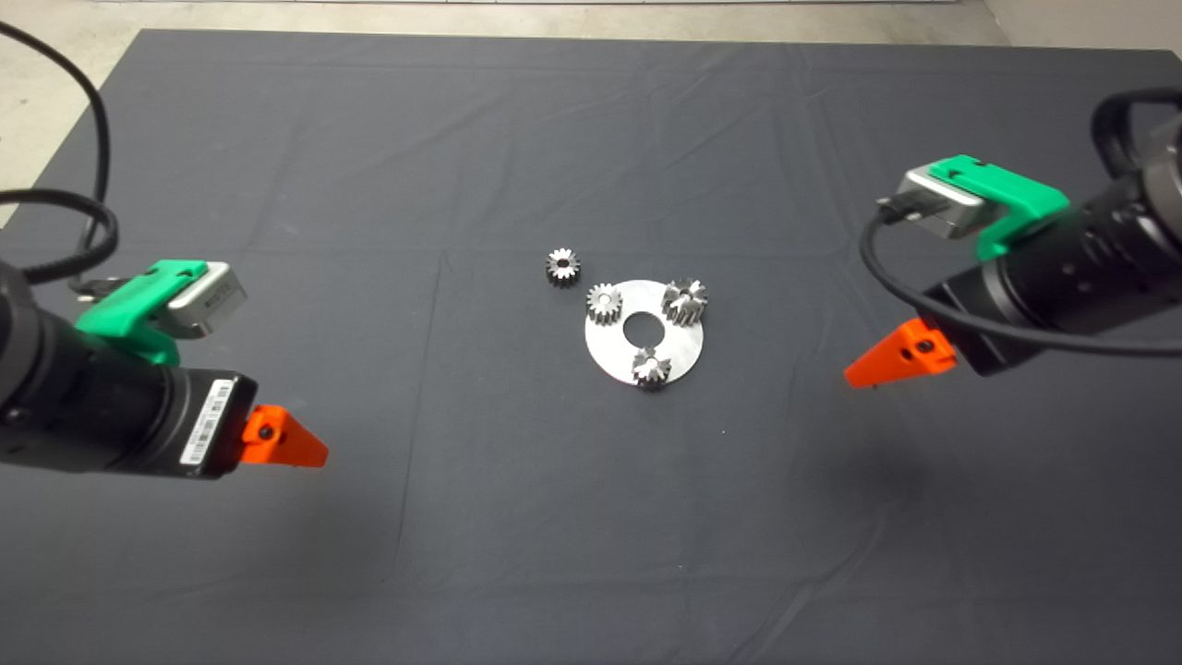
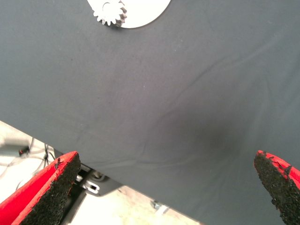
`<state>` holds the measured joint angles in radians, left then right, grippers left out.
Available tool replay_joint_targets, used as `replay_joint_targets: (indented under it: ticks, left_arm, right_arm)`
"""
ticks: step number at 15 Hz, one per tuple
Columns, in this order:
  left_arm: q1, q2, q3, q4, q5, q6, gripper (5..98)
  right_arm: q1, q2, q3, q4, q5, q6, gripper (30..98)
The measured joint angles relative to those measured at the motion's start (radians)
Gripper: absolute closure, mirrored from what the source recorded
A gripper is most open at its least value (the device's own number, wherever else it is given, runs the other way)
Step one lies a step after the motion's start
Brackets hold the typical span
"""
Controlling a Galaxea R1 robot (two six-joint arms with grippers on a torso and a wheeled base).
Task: Remove an incorrectly installed larger gear and replace it with the correct smaller gear
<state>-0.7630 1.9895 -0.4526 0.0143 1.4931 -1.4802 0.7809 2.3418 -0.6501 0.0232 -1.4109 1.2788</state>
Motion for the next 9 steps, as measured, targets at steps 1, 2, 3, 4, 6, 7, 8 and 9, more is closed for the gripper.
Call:
replay_joint_targets:
  ticks: [1,2,3,4,6,7,8,9]
  left_arm:
    - [0.000,-0.001,0.000,0.000,0.011,0.000,5.5]
    - [0.000,0.000,0.001,0.000,0.019,0.000,5.5]
    - [0.000,0.000,0.001,0.000,0.025,0.000,5.5]
    - [0.000,0.000,0.001,0.000,0.025,0.000,5.5]
    - [0.000,-0.001,0.001,0.000,0.028,0.000,5.5]
    - [0.000,-0.001,0.004,0.000,0.028,-0.001,5.5]
    - [0.000,-0.001,0.007,0.000,0.028,-0.001,5.5]
    - [0.000,-0.001,0.008,-0.001,0.029,-0.001,5.5]
  right_arm:
    - [-0.039,0.009,-0.023,-0.022,-0.007,-0.019,30.8]
    - [-0.081,0.025,-0.051,-0.058,-0.017,-0.031,30.8]
    - [-0.120,0.046,-0.084,-0.102,-0.027,-0.049,30.8]
    - [-0.154,0.070,-0.111,-0.152,-0.031,-0.065,30.8]
    - [-0.217,0.126,-0.147,-0.239,-0.033,-0.106,30.8]
    - [-0.237,0.144,-0.161,-0.272,-0.030,-0.123,30.8]
    - [-0.251,0.149,-0.177,-0.309,-0.029,-0.142,30.8]
    - [-0.263,0.152,-0.200,-0.345,-0.034,-0.163,30.8]
